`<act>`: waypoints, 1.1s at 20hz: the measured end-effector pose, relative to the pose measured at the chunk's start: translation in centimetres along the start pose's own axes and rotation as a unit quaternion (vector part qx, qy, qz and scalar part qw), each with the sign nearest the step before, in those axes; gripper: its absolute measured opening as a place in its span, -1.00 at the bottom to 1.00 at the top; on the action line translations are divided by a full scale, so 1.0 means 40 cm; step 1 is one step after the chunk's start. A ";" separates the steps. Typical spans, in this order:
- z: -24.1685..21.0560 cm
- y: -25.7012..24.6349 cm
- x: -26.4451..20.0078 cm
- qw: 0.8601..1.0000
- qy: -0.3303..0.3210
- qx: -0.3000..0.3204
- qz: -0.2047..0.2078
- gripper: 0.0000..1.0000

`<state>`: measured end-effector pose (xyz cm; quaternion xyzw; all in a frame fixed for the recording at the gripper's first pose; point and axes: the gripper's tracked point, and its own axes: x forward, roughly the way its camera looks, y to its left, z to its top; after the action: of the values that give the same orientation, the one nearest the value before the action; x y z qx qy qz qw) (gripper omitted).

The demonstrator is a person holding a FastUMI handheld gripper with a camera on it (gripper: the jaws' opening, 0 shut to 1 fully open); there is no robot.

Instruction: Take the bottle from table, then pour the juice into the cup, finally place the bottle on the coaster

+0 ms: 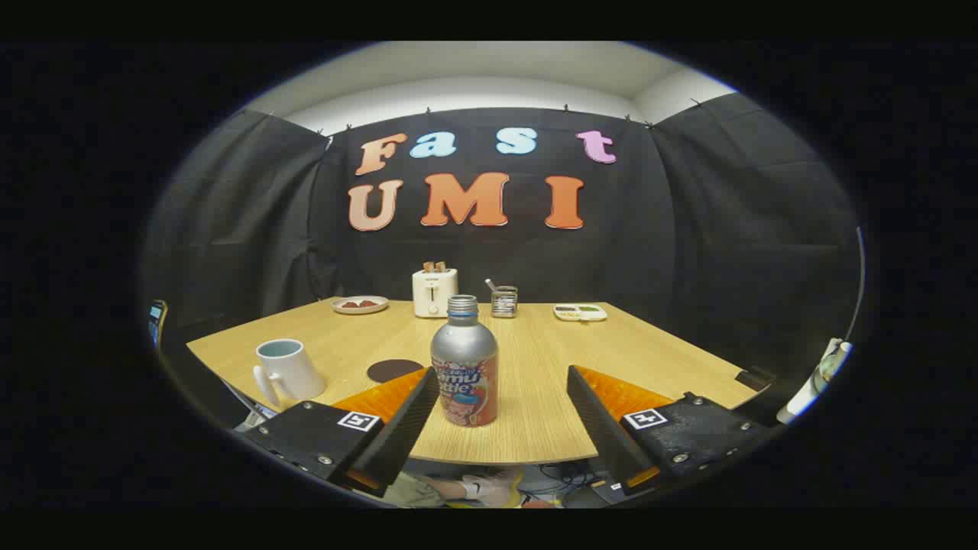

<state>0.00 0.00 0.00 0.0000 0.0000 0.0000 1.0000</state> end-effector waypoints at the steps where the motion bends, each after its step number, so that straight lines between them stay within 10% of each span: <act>1: 0.008 0.000 0.002 1.000 -0.003 0.004 -0.001 1.00; 22: -0.103 0.005 0.029 0.999 0.049 0.020 -0.009 1.00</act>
<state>1.17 0.21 -4.11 0.0200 0.0491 -0.0094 0.9985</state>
